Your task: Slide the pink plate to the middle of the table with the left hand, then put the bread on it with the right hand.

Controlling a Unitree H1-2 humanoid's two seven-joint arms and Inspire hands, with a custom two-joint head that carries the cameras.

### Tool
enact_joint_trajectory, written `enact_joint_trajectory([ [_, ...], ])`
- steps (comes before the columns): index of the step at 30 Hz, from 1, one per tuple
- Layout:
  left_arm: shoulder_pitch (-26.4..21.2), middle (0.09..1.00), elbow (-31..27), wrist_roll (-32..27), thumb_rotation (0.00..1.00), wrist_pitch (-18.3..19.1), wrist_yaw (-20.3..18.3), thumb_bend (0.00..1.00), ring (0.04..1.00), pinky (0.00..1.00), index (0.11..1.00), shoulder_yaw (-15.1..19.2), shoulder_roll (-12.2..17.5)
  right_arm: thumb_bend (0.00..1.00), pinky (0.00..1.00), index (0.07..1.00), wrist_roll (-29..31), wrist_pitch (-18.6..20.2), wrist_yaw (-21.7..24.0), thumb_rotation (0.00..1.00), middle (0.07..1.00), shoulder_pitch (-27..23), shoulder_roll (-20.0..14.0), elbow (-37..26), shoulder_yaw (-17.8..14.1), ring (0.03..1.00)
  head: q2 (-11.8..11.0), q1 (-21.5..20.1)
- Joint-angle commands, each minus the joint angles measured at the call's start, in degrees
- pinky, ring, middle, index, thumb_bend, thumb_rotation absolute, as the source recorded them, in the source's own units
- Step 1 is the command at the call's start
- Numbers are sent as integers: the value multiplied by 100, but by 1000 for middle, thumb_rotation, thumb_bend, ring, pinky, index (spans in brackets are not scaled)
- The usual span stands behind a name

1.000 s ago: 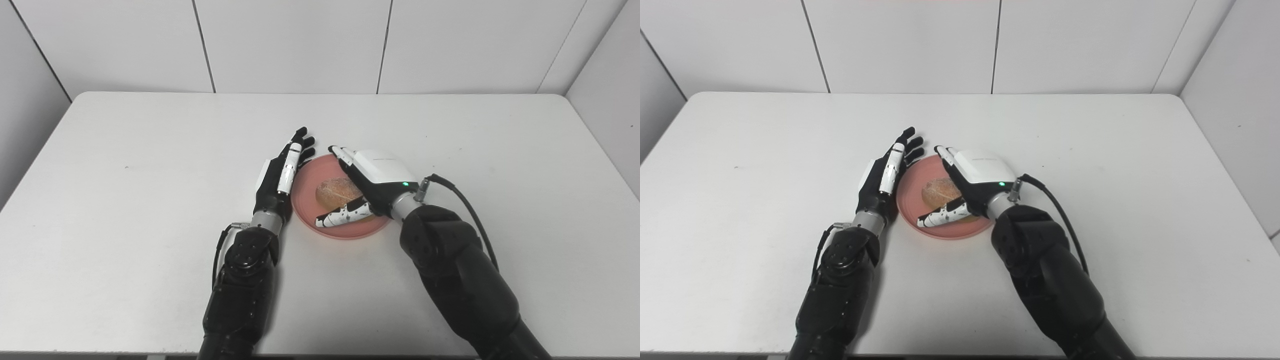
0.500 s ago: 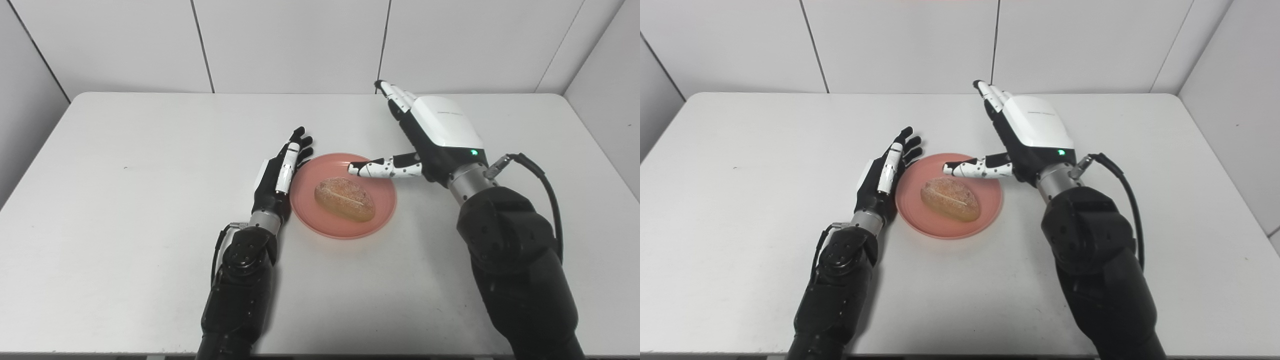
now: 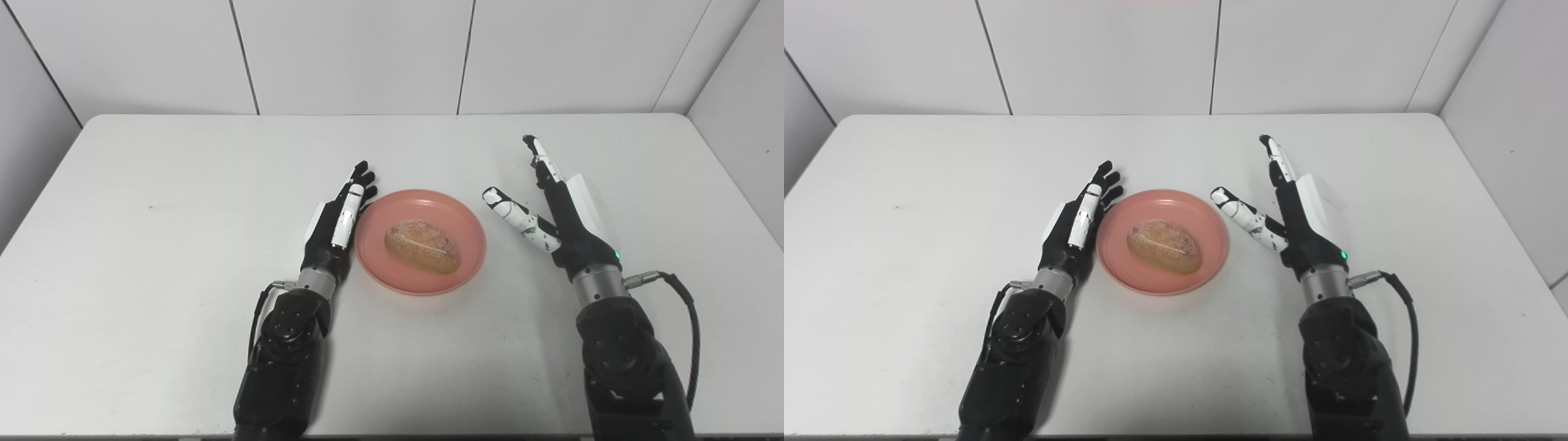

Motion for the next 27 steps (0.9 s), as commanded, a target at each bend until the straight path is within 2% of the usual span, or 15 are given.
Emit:
enact_joint_trajectory([
  [1, 55, 987, -248, 65, 1000, -120, 10, 305, 974, 959, 977, 17, 44, 595, 896, 959, 484, -542, -450, 1000, 962, -13, 238, 44, -109, 944, -6, 15],
  [3, 200, 990, -439, 46, 1000, -122, 12, 315, 980, 972, 983, 35, 52, 485, 873, 927, 930, -823, -745, 1000, 943, 148, 486, 260, -226, 929, -2, 35],
  [5, 341, 991, -634, -3, 1000, -67, 9, 320, 982, 980, 985, 59, 36, 428, 865, 927, 1307, -1058, -898, 1000, 941, 269, 629, 432, -289, 928, 3, 36],
  [7, 483, 992, -808, -33, 1000, -49, 19, 310, 982, 989, 985, 76, 2, 392, 870, 936, 1706, -1229, -944, 1000, 948, 359, 720, 573, -340, 938, 1, 28],
  [10, 652, 995, -1012, -27, 1000, -27, 23, 307, 986, 999, 988, 64, -13, 375, 889, 952, 1996, -1416, -970, 1000, 961, 458, 733, 698, -300, 953, -8, 51],
  [17, 841, 1000, -1234, -51, 1000, 23, 19, 324, 994, 1000, 996, 101, 22, 287, 907, 942, 2336, -1396, -1019, 1000, 949, 667, 892, 672, -90, 944, 28, 25],
  [20, 876, 1000, -1322, -95, 1000, 117, 0, 333, 997, 1000, 997, 126, 26, 256, 924, 952, 2418, -1369, -962, 1000, 956, 695, 858, 677, 11, 947, 45, 27],
  [27, 867, 1000, -1329, -24, 1000, 84, -3, 323, 995, 1000, 999, 74, 31, 239, 907, 934, 2454, -1339, -1024, 1000, 944, 682, 800, 773, 72, 937, 53, 82],
])
